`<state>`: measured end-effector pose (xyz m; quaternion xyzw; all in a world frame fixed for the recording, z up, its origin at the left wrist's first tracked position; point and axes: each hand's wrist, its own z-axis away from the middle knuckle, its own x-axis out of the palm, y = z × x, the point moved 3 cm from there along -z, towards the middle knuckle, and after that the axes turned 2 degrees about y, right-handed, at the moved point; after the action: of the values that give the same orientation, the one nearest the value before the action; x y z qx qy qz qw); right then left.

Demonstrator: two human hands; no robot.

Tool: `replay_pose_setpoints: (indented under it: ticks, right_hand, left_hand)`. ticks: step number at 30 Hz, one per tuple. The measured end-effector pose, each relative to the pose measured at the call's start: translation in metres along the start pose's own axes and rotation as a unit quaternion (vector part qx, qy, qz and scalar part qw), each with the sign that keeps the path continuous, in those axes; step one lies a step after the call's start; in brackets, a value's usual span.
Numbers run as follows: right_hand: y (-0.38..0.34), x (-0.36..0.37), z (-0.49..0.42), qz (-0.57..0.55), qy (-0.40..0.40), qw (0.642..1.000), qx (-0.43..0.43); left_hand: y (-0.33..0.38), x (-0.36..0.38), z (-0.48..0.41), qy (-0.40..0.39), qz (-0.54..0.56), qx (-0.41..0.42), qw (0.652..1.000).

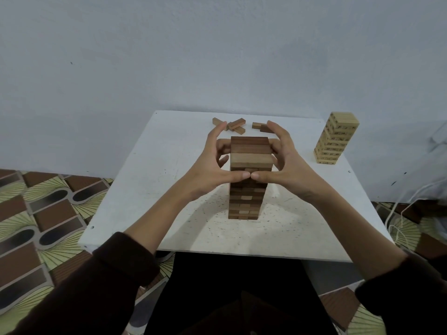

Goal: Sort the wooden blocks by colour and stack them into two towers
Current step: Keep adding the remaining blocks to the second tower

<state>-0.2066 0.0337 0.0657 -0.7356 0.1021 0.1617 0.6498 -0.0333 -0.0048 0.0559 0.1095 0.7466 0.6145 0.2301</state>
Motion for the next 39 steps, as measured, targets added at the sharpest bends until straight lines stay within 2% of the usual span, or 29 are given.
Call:
replay_pose_setpoints:
  ticks: [39]
  right_hand:
    - [-0.0002,-0.0025,-0.0024,-0.03,-0.019,0.999,-0.006]
  left_hand:
    - [-0.0031,-0.0015,-0.0027,0.001,0.008,0.009,1.0]
